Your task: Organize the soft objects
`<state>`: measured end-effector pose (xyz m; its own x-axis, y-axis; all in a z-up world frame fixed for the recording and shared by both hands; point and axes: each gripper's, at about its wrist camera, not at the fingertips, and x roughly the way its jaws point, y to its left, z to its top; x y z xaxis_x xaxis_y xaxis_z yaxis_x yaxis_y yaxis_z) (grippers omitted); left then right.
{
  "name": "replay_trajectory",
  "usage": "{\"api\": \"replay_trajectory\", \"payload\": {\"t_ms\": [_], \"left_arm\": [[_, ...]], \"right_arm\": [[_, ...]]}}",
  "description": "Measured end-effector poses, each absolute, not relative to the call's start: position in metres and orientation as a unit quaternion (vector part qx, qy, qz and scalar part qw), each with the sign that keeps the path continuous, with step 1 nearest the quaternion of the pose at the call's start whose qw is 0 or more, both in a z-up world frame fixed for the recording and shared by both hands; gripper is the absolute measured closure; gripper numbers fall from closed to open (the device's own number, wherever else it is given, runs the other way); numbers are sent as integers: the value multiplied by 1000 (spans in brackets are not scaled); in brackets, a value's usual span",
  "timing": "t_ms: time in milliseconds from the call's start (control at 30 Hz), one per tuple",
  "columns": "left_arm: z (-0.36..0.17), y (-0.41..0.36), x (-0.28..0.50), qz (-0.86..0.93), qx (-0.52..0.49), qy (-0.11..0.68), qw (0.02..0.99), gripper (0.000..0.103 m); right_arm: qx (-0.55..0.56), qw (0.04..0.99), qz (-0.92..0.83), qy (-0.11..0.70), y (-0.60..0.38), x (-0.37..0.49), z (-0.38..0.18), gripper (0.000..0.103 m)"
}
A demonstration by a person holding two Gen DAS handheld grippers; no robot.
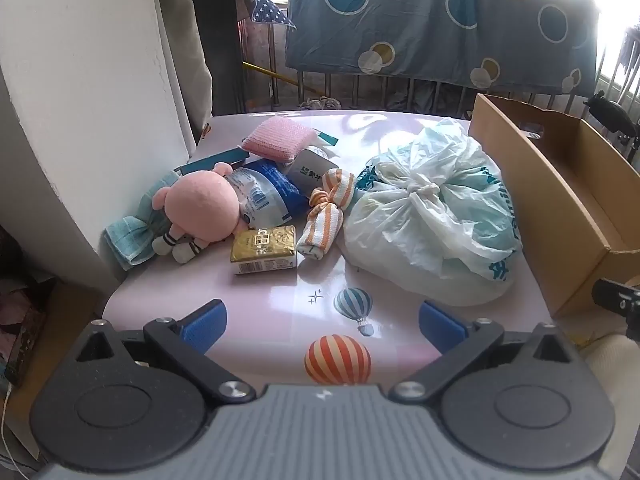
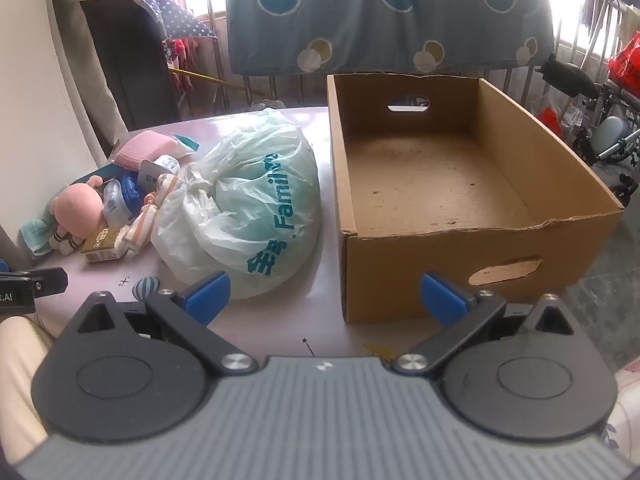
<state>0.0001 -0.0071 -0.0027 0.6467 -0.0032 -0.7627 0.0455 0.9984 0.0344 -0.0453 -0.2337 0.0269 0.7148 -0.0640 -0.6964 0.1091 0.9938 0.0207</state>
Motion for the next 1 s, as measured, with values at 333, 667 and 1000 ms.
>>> {"api": "replay_trajectory", "payload": {"t_ms": [333,667,1000], "left_arm": [[-3,-7,0,-14,23,420,907,0],[-2,-12,0,-13,23,419,908,0],[-2,-11,0,-13,22,419,908,0]], "right_arm": [[28,923,-49,381,-233,-44,27,1],[25,921,-52,385,-232,-42,26,1],[25,921,-52,385,-231,-41,26,1]]}}
